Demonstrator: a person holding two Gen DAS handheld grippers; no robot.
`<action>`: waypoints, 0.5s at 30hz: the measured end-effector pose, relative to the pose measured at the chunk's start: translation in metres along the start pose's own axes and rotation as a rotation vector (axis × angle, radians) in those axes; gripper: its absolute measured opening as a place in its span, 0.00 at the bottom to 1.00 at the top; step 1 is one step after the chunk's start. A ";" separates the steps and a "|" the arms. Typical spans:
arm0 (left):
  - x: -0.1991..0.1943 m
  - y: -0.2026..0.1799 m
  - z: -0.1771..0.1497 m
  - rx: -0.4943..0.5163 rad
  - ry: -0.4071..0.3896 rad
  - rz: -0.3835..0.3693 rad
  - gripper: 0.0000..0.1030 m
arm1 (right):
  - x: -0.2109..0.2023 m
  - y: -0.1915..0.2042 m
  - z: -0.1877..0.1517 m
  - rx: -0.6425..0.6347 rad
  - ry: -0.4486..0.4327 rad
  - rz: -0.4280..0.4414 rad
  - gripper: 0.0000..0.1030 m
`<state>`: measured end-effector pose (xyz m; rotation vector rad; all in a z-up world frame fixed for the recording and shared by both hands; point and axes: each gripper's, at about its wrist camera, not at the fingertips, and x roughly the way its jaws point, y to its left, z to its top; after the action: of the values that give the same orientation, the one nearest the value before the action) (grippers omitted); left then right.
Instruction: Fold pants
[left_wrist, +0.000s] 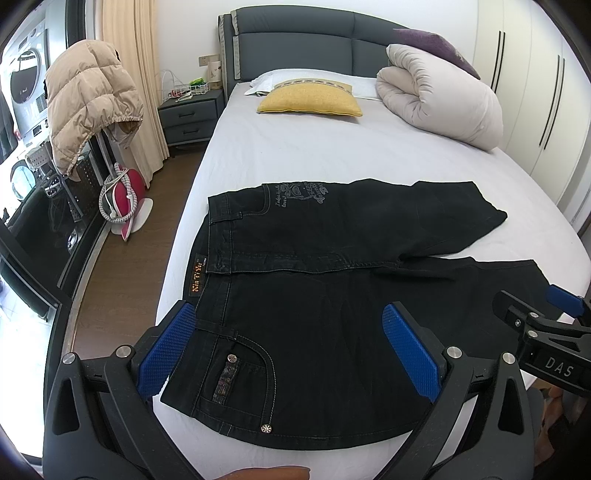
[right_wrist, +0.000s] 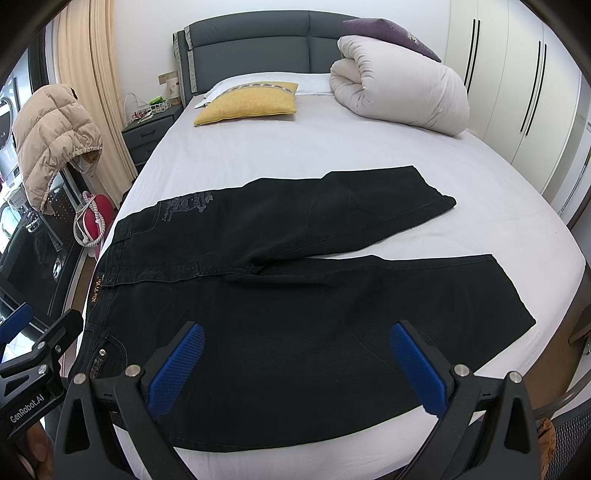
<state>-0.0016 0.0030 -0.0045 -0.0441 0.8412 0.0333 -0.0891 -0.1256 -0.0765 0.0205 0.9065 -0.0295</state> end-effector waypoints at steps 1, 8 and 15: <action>0.000 0.000 0.000 0.000 0.000 0.000 1.00 | -0.001 0.000 0.001 0.001 0.000 0.000 1.00; 0.000 0.000 0.000 0.000 0.001 0.001 1.00 | 0.000 0.000 0.000 0.001 0.001 0.001 1.00; 0.000 0.000 -0.001 0.000 0.003 0.000 1.00 | 0.001 0.002 -0.004 0.000 0.003 0.001 1.00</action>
<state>-0.0026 0.0027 -0.0048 -0.0443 0.8437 0.0328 -0.0913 -0.1235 -0.0796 0.0208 0.9097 -0.0289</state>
